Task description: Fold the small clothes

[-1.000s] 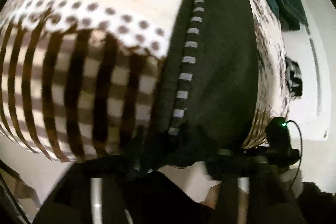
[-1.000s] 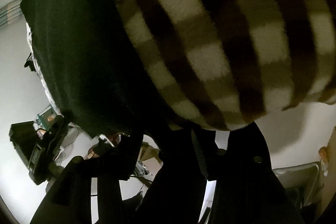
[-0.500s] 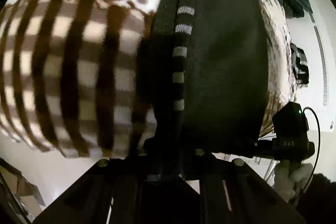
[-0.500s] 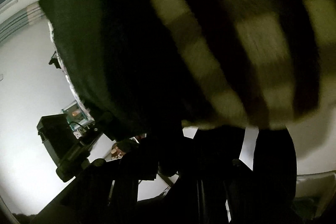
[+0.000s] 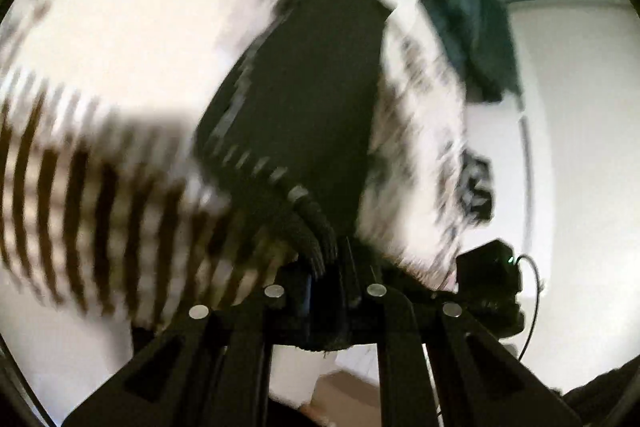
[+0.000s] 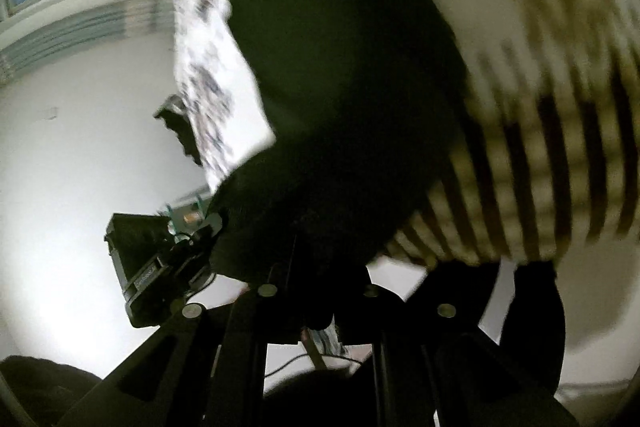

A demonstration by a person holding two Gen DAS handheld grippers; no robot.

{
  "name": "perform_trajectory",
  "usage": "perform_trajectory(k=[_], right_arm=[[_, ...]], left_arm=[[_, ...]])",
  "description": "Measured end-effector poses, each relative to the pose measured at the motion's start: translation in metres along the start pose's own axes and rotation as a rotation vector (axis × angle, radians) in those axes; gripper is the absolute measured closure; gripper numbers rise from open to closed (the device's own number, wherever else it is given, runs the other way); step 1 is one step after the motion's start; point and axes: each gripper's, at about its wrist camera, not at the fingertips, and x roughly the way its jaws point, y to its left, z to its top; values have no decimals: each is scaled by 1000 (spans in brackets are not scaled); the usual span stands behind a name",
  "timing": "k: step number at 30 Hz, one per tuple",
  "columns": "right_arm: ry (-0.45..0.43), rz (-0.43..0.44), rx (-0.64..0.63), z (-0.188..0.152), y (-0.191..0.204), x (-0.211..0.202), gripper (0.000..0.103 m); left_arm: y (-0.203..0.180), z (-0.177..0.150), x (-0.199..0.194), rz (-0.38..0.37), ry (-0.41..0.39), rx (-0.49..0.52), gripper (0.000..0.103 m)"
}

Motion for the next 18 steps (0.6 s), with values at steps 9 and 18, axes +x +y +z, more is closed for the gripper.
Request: perform_trajectory(k=[9, 18], right_arm=[[-198, -71, -119, 187, 100, -16, 93], [-220, -186, -136, 420, 147, 27, 93]], left_arm=[[-39, 169, 43, -96, -163, 87, 95], [-21, 340, 108, -63, -208, 54, 93]])
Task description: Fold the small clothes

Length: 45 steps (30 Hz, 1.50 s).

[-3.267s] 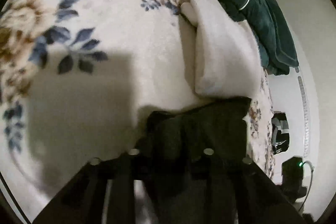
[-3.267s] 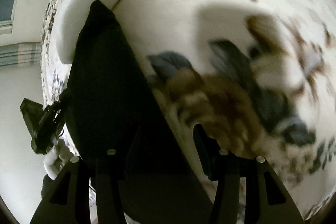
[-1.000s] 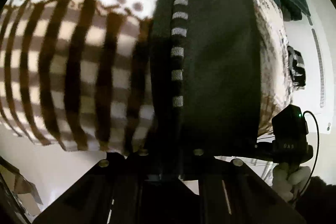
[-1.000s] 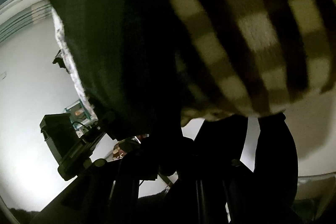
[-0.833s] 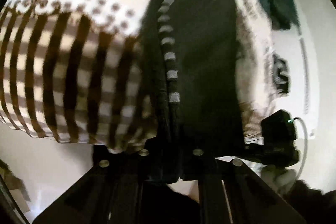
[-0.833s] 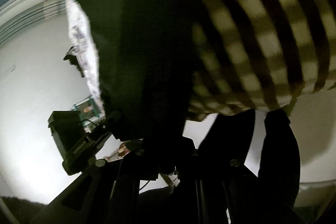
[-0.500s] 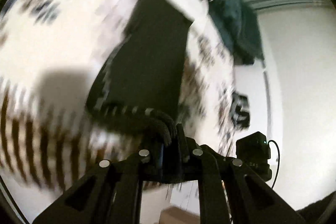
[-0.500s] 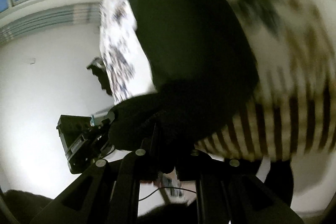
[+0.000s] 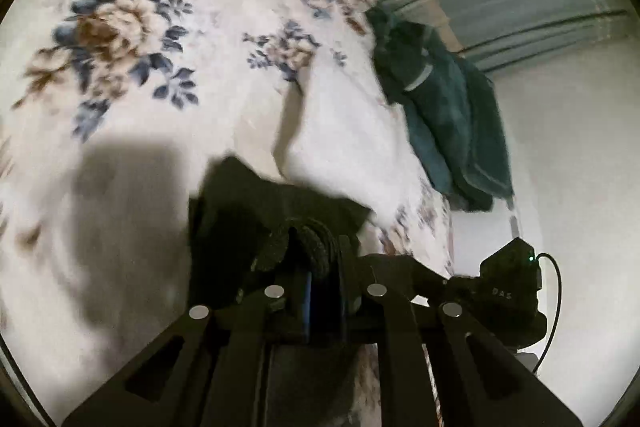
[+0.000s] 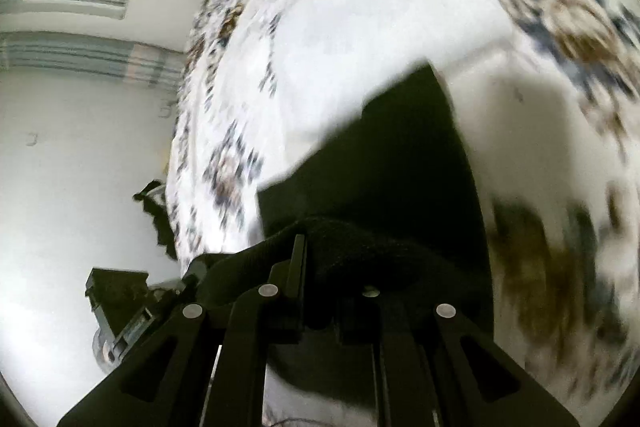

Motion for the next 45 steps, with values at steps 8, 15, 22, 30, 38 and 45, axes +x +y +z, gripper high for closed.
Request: perform_trajectory(k=[8, 15, 22, 30, 38, 45], right_arm=[[24, -97, 52, 23, -41, 8, 39], [92, -92, 100, -5, -100, -8, 30], [189, 5, 65, 18, -117, 22, 26], [339, 106, 2, 56, -112, 90, 18], [370, 131, -57, 56, -102, 115, 44], [265, 179, -1, 31, -113, 74, 78]], left_arm=[[34, 30, 19, 66, 62, -15, 32], [52, -61, -47, 109, 73, -44, 31], [57, -178, -57, 55, 71, -213, 31], [51, -199, 32, -11, 58, -329, 31], [51, -174, 52, 14, -189, -503, 21], [33, -145, 34, 84, -195, -392, 76]])
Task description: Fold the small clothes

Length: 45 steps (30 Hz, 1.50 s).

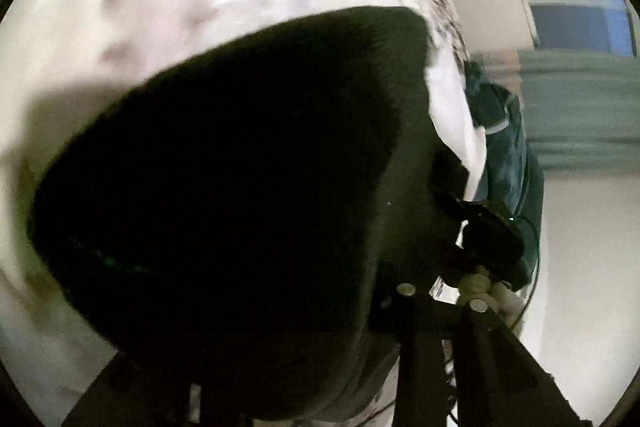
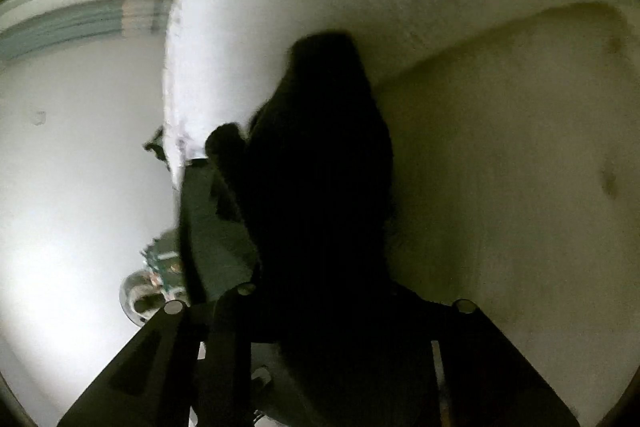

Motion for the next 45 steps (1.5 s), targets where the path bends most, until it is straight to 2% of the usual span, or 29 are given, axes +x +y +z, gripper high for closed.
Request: perform_trajectory(k=[4, 7, 10, 11, 14, 16, 17, 18, 19, 21, 23, 25, 28, 30, 34, 36, 38, 42, 45], right_arm=[[-95, 45, 57, -52, -6, -43, 79], [-194, 52, 137, -112, -25, -85, 80], [-324, 50, 248, -189, -47, -130, 80], [-365, 46, 286, -217, -54, -143, 80], [-485, 32, 405, -297, -64, -170, 80], [-532, -8, 464, -341, -82, -181, 79], [-525, -36, 508, -358, -95, -178, 78], [-498, -57, 532, -366, -108, -176, 75], [-463, -82, 572, -373, -121, -171, 72], [-429, -87, 639, -389, -147, -167, 67], [-401, -101, 642, -400, -156, -169, 47], [-370, -105, 633, -407, -158, -172, 45], [-276, -137, 629, -420, -161, -178, 45], [-241, -138, 615, -429, -155, -186, 45], [-228, -223, 499, -424, -130, -213, 45], [-249, -293, 416, -402, -117, -227, 45], [-278, -321, 346, -374, -110, -237, 45], [-300, -394, 220, -295, -108, -232, 45], [-295, -406, 207, -240, -114, -220, 45]], left_arm=[[-42, 20, -9, 10, 63, 192, 78], [-68, 26, -8, -7, 143, 309, 78], [-95, 28, 7, -51, 269, 407, 78], [-106, 24, 17, -72, 332, 438, 78], [-113, -5, 43, -71, 494, 504, 78], [-105, -30, 62, -34, 621, 537, 70], [-98, -42, 75, 9, 678, 538, 66], [-89, -55, 83, 59, 713, 539, 52], [-84, -60, 86, 89, 718, 541, 36], [-78, -65, 86, 118, 690, 529, 36], [-78, -60, 76, 114, 651, 493, 36], [-73, -57, 58, 112, 602, 467, 33], [-76, -49, 21, 125, 523, 435, 31], [-79, -48, 5, 137, 495, 435, 29], [-75, -49, -9, 182, 458, 466, 28], [-71, -47, -2, 207, 452, 476, 28], [-70, -40, 12, 219, 433, 486, 28], [-73, -24, 49, 243, 392, 519, 28], [-74, -7, 77, 198, 373, 474, 30]])
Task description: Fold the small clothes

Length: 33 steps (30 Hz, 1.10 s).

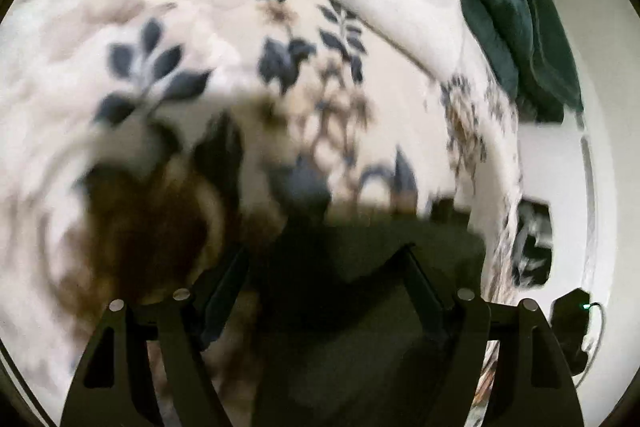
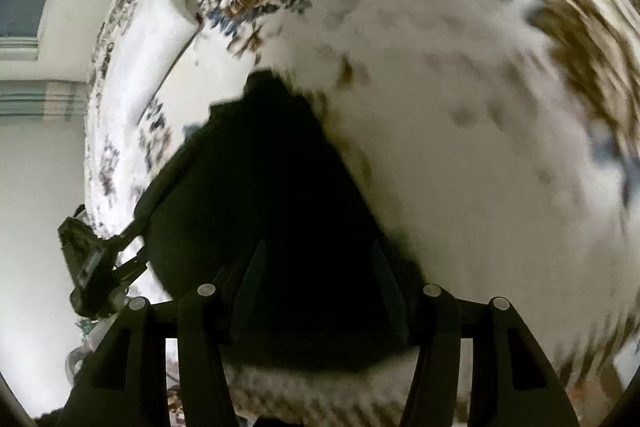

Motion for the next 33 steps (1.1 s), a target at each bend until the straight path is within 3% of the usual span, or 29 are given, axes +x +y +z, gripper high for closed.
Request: perform_trajectory(k=[1, 2, 3, 8, 9, 10, 11, 13, 17, 19, 21, 23, 25, 27, 30, 33], right_arm=[[0, 1, -3, 12, 3, 7, 45], [1, -2, -3, 23, 5, 16, 45], [-2, -11, -2, 33, 7, 23, 45], [13, 6, 4, 66, 16, 52, 45], [14, 35, 10, 70, 17, 55, 45], [16, 68, 8, 73, 19, 58, 45], [16, 112, 0, 74, 21, 58, 56], [-29, 132, -17, 76, 26, 54, 92], [-117, 58, 66, 73, 15, 41, 93], [-60, 18, 131, 74, 4, 53, 93], [-4, -9, 106, 76, 10, 56, 89], [2, -50, 55, 77, 25, 42, 71], [-40, -51, -24, 78, 49, 17, 67], [-23, 21, -130, 78, 88, 5, 67], [134, 102, -376, 75, 173, 33, 67], [301, 93, -586, 60, 252, 90, 67]], left_arm=[[-2, 8, 5, -30, -17, 4, 53], [-4, 13, 7, -46, -24, 12, 68], [-7, 20, 10, -30, -26, 15, 76], [-6, 49, 12, -99, -18, -56, 71], [-7, 49, 7, -106, -20, -49, 63], [-10, 47, 0, -101, -23, -29, 45], [-11, 43, -9, -93, -33, -4, 35], [-8, 32, -22, -71, -48, 21, 30], [8, 1, -36, 4, -32, 39, 29], [20, -17, -39, 38, -19, 40, 29], [33, -34, -39, 72, 9, 31, 29], [43, -50, -39, 45, 31, -11, 30], [44, -62, -44, -28, 17, -36, 30], [38, -69, -40, -82, 14, -35, 30], [27, -74, -23, -109, 23, -14, 30], [13, -77, -8, -145, 17, 19, 31]])
